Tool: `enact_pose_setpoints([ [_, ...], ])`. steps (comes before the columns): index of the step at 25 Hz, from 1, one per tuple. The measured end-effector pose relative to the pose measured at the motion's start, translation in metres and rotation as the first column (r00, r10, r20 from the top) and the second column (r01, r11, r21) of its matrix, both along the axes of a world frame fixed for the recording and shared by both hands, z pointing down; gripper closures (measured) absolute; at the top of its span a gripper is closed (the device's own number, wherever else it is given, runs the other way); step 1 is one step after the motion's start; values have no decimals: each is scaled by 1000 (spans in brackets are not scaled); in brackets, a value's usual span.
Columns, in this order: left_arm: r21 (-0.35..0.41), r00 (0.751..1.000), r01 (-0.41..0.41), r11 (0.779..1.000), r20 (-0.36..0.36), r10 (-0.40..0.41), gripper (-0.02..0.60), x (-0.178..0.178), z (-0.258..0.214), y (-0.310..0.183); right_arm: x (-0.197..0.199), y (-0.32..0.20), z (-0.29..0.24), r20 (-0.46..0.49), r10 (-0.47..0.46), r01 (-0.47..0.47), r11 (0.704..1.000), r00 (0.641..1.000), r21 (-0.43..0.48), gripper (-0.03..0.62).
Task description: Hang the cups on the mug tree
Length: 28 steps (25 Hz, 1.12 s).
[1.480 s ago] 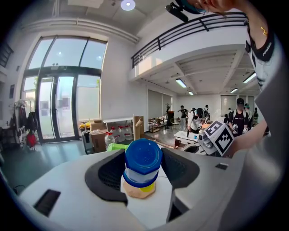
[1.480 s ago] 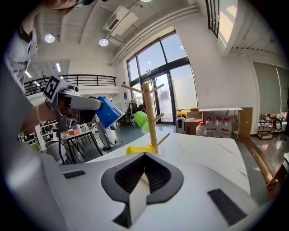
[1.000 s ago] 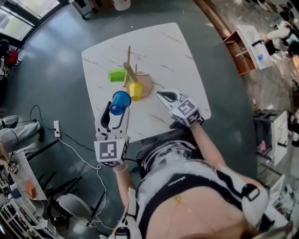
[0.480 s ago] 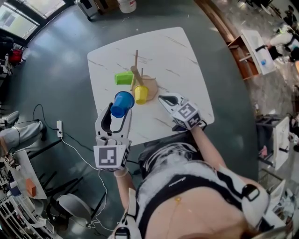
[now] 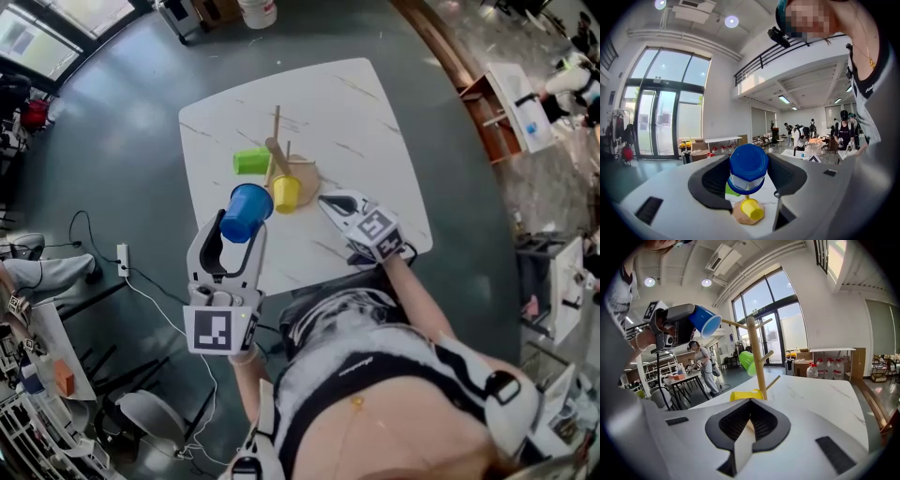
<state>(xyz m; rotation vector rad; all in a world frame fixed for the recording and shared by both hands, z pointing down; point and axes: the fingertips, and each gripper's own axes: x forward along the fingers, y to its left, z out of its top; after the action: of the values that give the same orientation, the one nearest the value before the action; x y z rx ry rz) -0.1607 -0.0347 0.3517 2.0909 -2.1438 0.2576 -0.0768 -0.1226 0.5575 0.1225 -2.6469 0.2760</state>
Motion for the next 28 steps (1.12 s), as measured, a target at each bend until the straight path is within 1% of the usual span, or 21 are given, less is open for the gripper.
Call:
enact_pose_setpoints([
  [2,10,1000,-3,1000,0,3,325,1,-1,-3,1,0,0,0,1,-1,1000,1000,-2,591],
  [5,5,1000,0,1000,-2,0,325,2,1,-8,3,0,2,1,5,-5,1000,1000,-4,591],
  [9,23,1000,-7,1000,-3,8,325,4,-1,-12,6,0,0,4,13,-13,1000,1000,-3,591],
  [13,1,1000,-13,1000,12,13,325,5,-1,-14,10,2,-3,0,20,-20,1000,1000,-4,591],
  [18,2,1000,-18,1000,13,18,325,6,4,-21,13,-1,0,2,33,-33,999,999,-6,591],
  [21,-13,999,-24,1000,29,24,325,6,8,-25,14,-1,-1,0,39,-39,999,999,-6,591],
  [25,-4,999,-28,1000,36,28,325,8,10,-33,18,-3,0,2,54,-54,998,999,-12,591],
  [28,-28,998,-38,999,45,39,325,8,14,-39,20,-6,1,3,67,-66,998,998,-14,591],
])
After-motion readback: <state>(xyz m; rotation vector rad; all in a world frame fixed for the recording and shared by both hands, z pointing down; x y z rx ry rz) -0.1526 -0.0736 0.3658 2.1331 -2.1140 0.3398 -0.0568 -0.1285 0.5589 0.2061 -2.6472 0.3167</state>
